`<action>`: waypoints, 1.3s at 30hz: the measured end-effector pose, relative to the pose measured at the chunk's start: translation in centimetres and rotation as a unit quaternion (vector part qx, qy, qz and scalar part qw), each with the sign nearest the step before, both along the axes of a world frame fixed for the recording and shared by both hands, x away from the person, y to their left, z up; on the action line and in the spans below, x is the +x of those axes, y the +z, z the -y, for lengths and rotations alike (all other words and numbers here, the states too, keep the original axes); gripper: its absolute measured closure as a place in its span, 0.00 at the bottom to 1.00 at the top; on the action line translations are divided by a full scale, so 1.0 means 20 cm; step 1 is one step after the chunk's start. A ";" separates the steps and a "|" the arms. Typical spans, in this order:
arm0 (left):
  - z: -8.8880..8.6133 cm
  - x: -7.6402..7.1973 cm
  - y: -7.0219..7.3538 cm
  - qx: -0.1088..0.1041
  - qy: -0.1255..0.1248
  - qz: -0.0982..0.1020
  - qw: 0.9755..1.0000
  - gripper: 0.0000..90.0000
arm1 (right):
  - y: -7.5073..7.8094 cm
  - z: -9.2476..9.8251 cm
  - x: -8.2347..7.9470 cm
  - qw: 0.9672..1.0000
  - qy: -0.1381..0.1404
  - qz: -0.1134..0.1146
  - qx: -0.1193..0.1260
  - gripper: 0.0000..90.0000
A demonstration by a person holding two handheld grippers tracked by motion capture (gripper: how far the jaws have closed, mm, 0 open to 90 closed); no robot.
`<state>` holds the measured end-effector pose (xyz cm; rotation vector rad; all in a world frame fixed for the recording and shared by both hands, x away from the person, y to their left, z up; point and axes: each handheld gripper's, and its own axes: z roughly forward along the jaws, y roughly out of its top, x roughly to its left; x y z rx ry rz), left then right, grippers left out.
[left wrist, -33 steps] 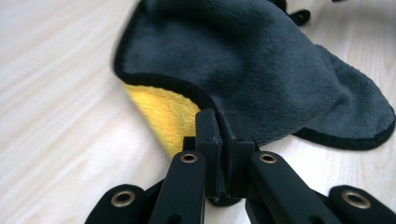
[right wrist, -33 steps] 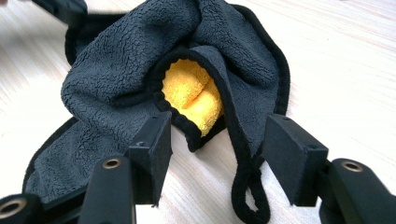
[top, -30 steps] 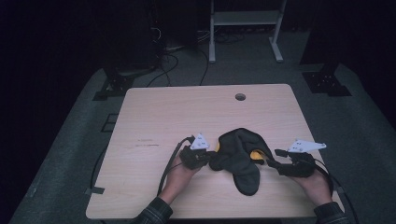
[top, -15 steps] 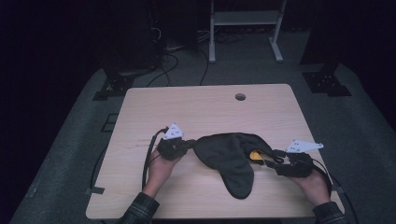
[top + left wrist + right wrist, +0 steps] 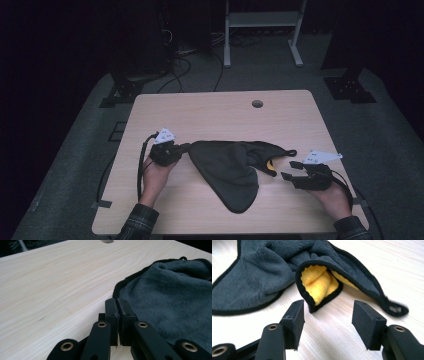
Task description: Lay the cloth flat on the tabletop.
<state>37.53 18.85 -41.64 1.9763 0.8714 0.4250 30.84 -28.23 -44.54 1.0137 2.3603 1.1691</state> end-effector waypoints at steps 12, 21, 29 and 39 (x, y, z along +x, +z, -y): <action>-0.27 0.04 -0.02 0.008 0.077 -0.004 0.997 0.97 | -0.02 -0.04 0.00 1.000 0.011 -0.009 -0.005 0.47; -0.36 0.07 -0.06 0.022 0.107 -0.013 0.994 0.97 | -0.03 -0.16 0.02 0.999 0.036 -0.009 -0.009 0.48; -0.33 0.08 -0.08 0.042 0.101 -0.018 0.994 0.96 | -0.06 -0.33 0.05 0.997 0.078 -0.031 -0.001 0.53; -0.32 0.05 -0.10 0.035 0.109 -0.012 0.993 0.68 | -0.13 -0.43 0.11 0.994 0.089 -0.056 -0.004 0.59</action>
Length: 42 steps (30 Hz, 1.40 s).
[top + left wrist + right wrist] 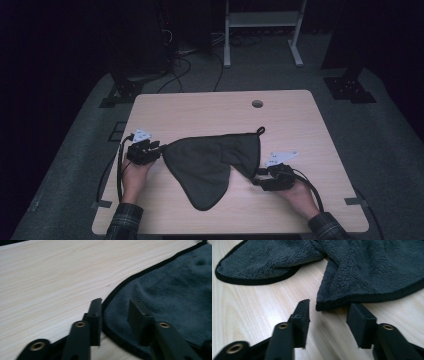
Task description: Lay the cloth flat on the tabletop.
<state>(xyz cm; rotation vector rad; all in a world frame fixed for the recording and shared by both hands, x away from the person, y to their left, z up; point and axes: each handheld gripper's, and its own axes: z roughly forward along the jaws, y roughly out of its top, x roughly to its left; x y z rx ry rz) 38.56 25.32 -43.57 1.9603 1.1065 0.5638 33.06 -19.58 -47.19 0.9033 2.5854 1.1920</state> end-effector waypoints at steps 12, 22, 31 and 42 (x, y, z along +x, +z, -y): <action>0.24 -0.15 0.00 0.005 -0.097 -0.006 0.995 0.54 | 0.05 0.01 0.03 1.000 -0.014 0.022 0.001 0.96; 0.48 -0.36 -0.02 0.004 -0.207 -0.012 0.978 0.48 | 0.15 0.18 0.08 0.996 -0.065 0.055 0.017 0.97; 0.62 -0.49 -0.10 0.047 -0.280 -0.039 0.958 0.44 | 0.21 0.39 0.13 0.989 -0.125 0.073 0.030 0.97; 0.70 -0.61 -0.16 0.079 -0.338 -0.065 0.936 0.49 | 0.20 0.48 0.15 0.985 -0.152 0.071 0.029 0.97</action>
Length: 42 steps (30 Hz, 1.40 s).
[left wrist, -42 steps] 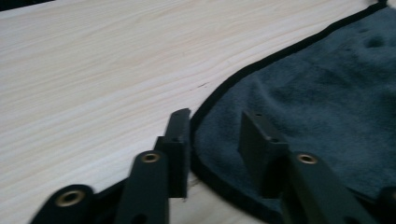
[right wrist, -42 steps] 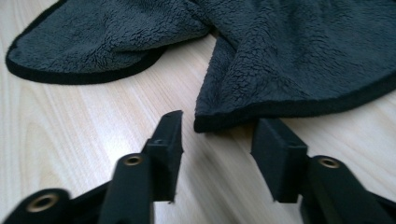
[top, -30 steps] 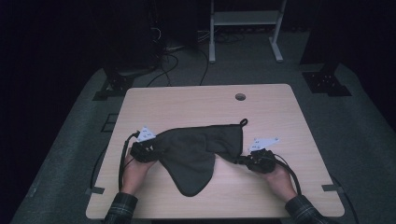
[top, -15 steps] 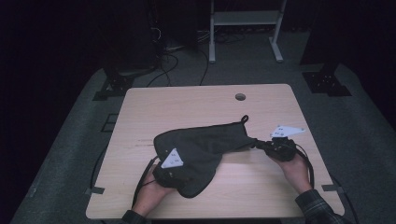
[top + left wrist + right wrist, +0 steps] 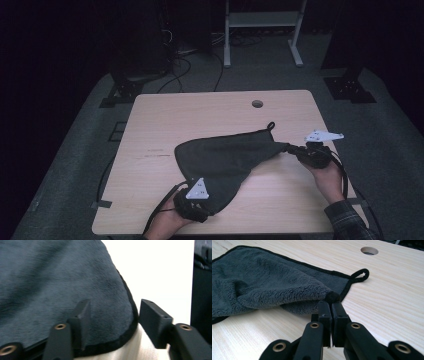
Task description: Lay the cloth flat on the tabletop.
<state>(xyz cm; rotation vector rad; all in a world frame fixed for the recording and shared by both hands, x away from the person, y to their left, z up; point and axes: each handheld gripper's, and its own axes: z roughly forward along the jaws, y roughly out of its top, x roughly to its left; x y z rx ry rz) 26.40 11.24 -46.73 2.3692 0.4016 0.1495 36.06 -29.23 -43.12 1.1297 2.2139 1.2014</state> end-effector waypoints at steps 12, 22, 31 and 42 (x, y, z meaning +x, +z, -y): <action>-0.05 0.05 0.02 0.019 0.028 0.001 0.999 0.91 | -0.01 0.00 0.00 1.000 -0.001 -0.003 -0.004 0.97; -0.40 0.22 0.13 -0.075 0.176 0.035 0.981 0.92 | -0.02 0.01 0.01 1.000 0.003 -0.012 -0.006 0.97; -0.51 0.39 0.04 -0.053 0.245 0.010 0.968 0.92 | -0.08 -0.04 0.07 0.999 0.012 -0.032 -0.021 0.95; -0.49 0.42 0.00 -0.024 0.248 0.008 0.968 0.92 | -0.03 0.03 0.01 1.000 0.008 -0.028 -0.006 0.76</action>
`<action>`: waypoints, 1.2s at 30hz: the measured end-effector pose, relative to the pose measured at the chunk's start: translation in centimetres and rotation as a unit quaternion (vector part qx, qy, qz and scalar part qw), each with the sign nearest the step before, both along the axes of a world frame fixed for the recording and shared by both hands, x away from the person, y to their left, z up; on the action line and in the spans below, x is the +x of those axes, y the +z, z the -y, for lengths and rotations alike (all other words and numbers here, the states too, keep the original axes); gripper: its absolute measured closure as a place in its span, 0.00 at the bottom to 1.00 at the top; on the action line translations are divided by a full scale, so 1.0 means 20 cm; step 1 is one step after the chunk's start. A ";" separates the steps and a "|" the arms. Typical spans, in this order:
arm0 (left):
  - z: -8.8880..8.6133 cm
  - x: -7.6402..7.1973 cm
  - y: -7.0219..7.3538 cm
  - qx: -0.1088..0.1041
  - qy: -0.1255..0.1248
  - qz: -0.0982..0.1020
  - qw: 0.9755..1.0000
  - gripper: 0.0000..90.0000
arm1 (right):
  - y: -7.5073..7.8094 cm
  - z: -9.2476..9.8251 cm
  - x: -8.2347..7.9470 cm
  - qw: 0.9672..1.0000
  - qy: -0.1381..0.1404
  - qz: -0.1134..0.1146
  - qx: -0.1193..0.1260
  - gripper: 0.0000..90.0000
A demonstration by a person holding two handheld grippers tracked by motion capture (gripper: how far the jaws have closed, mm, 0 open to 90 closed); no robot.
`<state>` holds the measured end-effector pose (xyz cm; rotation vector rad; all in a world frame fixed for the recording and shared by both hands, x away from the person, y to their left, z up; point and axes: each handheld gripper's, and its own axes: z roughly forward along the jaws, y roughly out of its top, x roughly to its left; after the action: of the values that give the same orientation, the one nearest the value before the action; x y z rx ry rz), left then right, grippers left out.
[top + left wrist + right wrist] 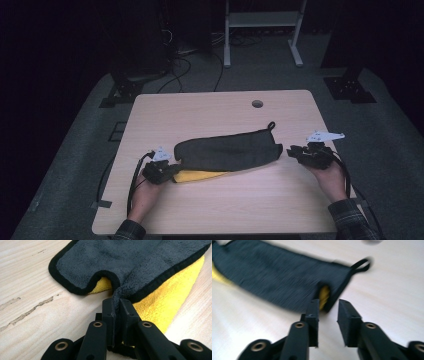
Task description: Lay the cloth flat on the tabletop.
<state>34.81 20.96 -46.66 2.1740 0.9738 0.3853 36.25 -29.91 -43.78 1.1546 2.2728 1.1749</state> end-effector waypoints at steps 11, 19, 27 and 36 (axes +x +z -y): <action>0.00 0.00 0.00 0.005 -0.004 0.003 1.000 0.92 | -0.14 -0.16 0.07 0.997 0.055 -0.043 -0.028 0.86; 0.00 0.00 0.00 0.008 -0.006 0.004 1.000 0.92 | -0.02 -0.10 -0.02 0.994 0.089 -0.054 0.016 0.94; 0.01 -0.01 0.03 0.005 -0.012 0.014 1.000 0.92 | 0.16 -0.07 -0.19 0.987 0.139 -0.048 0.061 0.94; 0.02 0.00 0.01 0.009 -0.013 0.012 1.000 0.92 | -0.02 -0.10 0.01 0.996 0.071 -0.055 -0.011 0.93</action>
<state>34.85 20.63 -46.36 2.1914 0.9311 0.4071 36.42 -27.85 -44.26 1.0887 2.4801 1.1594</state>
